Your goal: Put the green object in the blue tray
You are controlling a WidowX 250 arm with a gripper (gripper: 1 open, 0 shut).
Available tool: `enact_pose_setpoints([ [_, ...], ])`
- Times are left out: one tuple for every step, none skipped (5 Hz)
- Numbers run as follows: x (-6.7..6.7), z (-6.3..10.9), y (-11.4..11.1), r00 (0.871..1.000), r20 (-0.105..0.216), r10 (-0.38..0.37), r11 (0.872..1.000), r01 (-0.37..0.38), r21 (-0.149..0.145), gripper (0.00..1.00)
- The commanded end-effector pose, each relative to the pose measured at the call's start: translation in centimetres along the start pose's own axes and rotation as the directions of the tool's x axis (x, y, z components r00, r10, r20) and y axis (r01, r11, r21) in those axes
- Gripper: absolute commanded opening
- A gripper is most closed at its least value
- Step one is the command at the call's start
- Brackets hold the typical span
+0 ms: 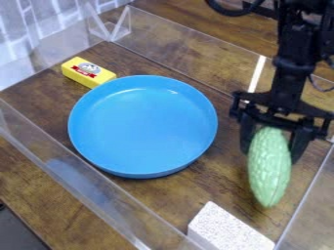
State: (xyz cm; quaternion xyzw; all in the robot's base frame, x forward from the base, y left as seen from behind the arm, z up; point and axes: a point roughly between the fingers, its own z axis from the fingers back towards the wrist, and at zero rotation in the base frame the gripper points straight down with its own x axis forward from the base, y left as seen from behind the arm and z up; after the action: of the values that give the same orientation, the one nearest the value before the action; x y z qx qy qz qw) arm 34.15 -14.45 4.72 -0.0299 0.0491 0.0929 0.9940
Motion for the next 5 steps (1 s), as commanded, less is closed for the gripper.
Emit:
enact_pose_setpoints([
  [2.5, 2.8, -0.2, 0.997, 0.076, -0.019, 1.000, 0.021, -0.022, 0.00],
  [2.9, 3.9, 0.7, 0.994, 0.093, -0.055, 0.998, 0.056, -0.013, 0.00],
  [3.2, 4.2, 1.4, 0.991, 0.096, -0.091, 0.996, 0.092, -0.005, 0.00],
  [3.4, 3.7, 1.5, 0.985, 0.095, -0.142, 0.990, 0.143, -0.002, 0.00],
  [3.3, 3.2, 1.3, 0.984, 0.096, -0.152, 0.988, 0.152, -0.001, 0.00],
])
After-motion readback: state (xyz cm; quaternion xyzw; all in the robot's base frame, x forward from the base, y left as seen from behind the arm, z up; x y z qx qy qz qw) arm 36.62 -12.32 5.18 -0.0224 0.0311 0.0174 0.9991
